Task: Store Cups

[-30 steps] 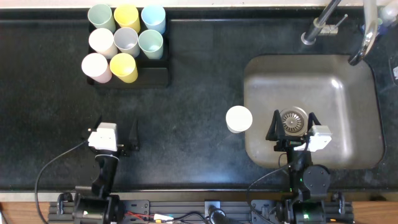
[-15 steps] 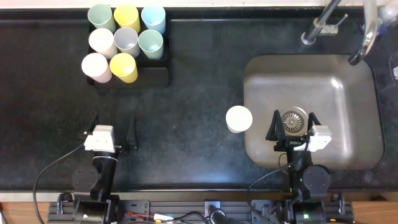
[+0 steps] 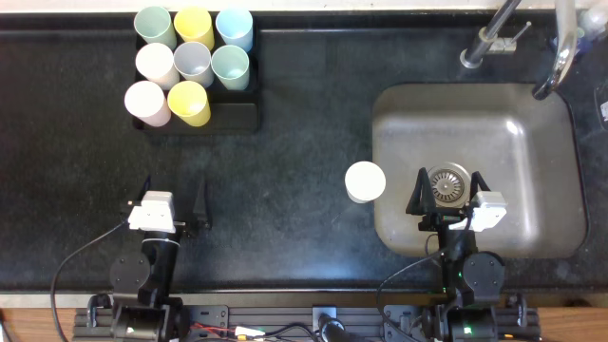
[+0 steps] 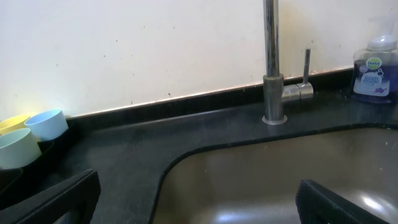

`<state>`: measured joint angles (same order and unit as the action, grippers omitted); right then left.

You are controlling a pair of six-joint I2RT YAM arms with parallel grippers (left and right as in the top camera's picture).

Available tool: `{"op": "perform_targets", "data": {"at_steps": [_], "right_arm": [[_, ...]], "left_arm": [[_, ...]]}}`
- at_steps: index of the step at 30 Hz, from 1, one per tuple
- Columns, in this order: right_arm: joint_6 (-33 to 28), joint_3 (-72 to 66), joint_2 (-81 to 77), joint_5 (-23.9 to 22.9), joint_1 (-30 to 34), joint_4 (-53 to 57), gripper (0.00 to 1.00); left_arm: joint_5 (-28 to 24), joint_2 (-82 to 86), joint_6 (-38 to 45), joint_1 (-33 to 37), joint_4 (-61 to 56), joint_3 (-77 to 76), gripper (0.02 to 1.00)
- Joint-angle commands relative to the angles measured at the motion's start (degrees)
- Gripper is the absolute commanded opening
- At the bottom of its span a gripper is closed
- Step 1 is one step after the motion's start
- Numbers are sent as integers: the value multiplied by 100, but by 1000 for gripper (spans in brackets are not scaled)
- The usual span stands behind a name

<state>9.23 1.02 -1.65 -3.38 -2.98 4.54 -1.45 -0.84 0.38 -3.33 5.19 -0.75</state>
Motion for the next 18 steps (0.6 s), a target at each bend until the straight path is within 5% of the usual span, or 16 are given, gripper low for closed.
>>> {"op": "perform_targets", "data": {"at_steps": [1, 14, 18], "right_arm": [[42, -76, 37, -7, 22, -33, 998], [42, 48, 17, -7, 22, 4, 998], [87, 1062, -442, 66, 22, 927, 996]], "left_arm": [[66, 68, -46, 22, 74, -26, 998], [66, 68, -46, 22, 74, -26, 998], [66, 68, -46, 22, 74, -26, 998]]}}
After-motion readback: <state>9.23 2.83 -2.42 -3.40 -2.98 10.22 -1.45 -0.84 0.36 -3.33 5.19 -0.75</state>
